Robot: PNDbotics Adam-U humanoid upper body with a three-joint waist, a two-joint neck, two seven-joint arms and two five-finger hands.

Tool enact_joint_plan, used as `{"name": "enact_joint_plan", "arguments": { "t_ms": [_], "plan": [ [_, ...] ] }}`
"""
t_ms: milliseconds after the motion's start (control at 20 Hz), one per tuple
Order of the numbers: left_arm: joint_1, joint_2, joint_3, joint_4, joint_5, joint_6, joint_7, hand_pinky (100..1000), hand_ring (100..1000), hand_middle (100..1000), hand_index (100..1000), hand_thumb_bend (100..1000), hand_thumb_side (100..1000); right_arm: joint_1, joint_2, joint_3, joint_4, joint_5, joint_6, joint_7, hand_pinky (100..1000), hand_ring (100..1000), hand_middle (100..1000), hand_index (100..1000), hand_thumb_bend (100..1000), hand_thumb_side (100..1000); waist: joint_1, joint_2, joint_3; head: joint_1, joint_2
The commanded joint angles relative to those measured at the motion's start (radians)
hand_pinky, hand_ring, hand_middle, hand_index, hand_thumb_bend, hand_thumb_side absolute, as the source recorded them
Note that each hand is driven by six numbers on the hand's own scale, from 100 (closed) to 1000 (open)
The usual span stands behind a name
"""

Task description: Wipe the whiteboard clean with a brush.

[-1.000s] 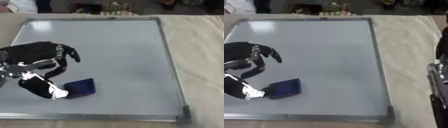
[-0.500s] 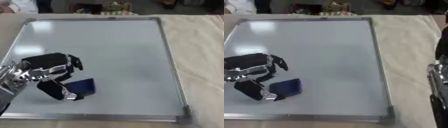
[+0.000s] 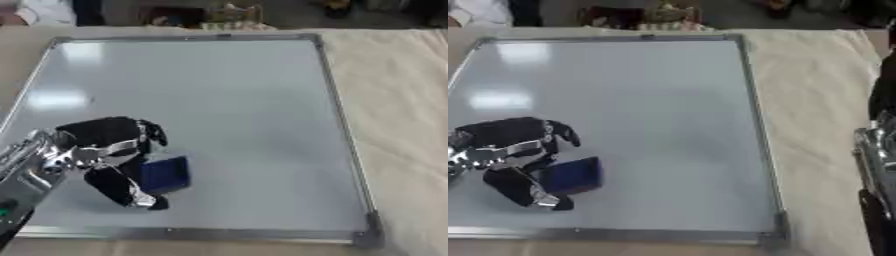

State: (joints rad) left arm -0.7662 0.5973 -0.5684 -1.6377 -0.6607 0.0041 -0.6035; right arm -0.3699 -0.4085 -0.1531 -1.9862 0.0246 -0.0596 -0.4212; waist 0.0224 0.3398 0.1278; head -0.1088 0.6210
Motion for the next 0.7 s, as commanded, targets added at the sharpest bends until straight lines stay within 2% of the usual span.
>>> {"name": "enact_joint_plan", "arguments": {
  "t_ms": [50, 400, 700],
  "plan": [
    [-0.007, 0.008, 0.009, 0.017, -0.043, -0.022, 0.035, 771, 850, 726, 141, 538, 554, -0.008, -0.008, -0.005, -0.014, -0.005, -0.002, 0.006, 880, 876, 707, 878, 100, 1000, -0.002, -0.016, 0.000, 0.001, -0.008],
    [0.002, -0.003, 0.004, 0.067, -0.077, -0.048, 0.064, 709, 791, 657, 125, 388, 507, -0.007, -0.005, -0.007, -0.014, -0.007, -0.002, 0.006, 881, 875, 703, 878, 100, 1000, -0.006, -0.014, -0.003, 0.002, -0.011],
    [0.004, -0.009, 0.002, 0.056, -0.075, -0.068, 0.073, 687, 780, 643, 112, 494, 527, -0.004, 0.000, -0.007, -0.014, -0.006, 0.001, 0.008, 883, 874, 700, 879, 100, 1000, -0.008, -0.011, -0.002, 0.002, -0.011]
  ]
}}
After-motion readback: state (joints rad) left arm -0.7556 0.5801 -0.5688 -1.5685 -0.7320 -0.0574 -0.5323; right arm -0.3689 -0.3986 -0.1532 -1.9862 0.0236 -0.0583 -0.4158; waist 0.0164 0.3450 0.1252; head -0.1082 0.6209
